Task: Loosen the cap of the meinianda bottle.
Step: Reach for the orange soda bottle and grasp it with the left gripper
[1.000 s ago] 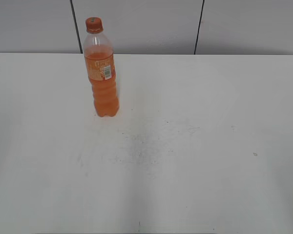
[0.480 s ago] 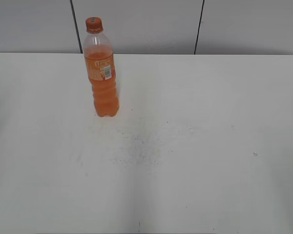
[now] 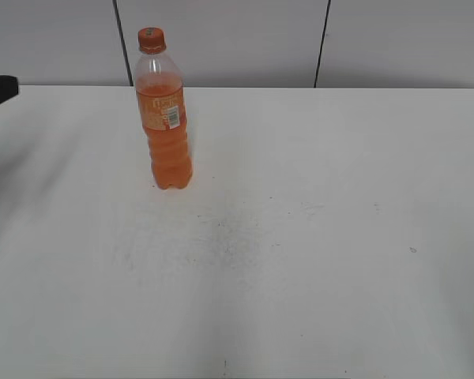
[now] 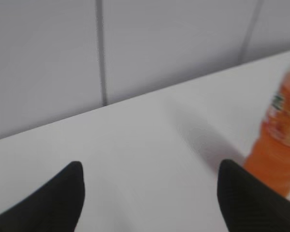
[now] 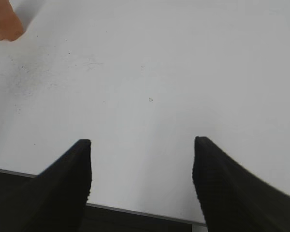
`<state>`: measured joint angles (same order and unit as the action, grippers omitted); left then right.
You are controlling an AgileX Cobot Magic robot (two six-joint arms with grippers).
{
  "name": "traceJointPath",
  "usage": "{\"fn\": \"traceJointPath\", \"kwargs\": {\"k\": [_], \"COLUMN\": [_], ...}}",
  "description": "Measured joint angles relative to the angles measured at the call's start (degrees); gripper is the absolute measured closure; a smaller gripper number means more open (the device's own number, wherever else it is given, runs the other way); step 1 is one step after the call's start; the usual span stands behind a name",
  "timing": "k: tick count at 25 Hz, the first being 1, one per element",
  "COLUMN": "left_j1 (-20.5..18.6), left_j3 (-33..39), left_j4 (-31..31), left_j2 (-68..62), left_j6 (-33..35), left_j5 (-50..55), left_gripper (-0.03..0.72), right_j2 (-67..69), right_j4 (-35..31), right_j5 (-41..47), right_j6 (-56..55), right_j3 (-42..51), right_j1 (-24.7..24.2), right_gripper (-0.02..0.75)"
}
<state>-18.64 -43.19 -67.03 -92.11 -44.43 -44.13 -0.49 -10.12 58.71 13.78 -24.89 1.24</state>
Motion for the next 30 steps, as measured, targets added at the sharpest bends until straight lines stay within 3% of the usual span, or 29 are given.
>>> {"fn": "traceJointPath", "kwargs": {"k": [3, 8, 11, 20, 30], "left_j1": [0.0, 0.5, 2.7, 14.0, 20.1], "left_j3": [-6.7, -17.1, -20.7, -27.5, -33.6], "left_j4": [-11.0, -19.9, -21.0, -22.6, -22.1], "left_j2": [-7.3, -18.8, -23.4, -31.3, -36.1], "left_j6": [-3.8, -6.7, -7.3, -7.5, -7.5], "left_j5": [-9.6, -21.0, -22.4, -20.9, -19.5], "left_gripper": [0.169, 0.169, 0.169, 0.169, 0.16], "right_j2": [0.0, 0.0, 0.0, 0.0, 0.0], "right_j4": [0.0, 0.0, 0.0, 0.0, 0.0], "right_j5": [0.0, 0.0, 0.0, 0.0, 0.0], "right_j6": [0.0, 0.0, 0.0, 0.0, 0.0], "right_j3": [0.0, 0.0, 0.0, 0.0, 0.0], "right_j1": [0.0, 0.0, 0.0, 0.0, 0.0], "right_gripper": [0.246, 0.246, 0.246, 0.246, 0.246]}}
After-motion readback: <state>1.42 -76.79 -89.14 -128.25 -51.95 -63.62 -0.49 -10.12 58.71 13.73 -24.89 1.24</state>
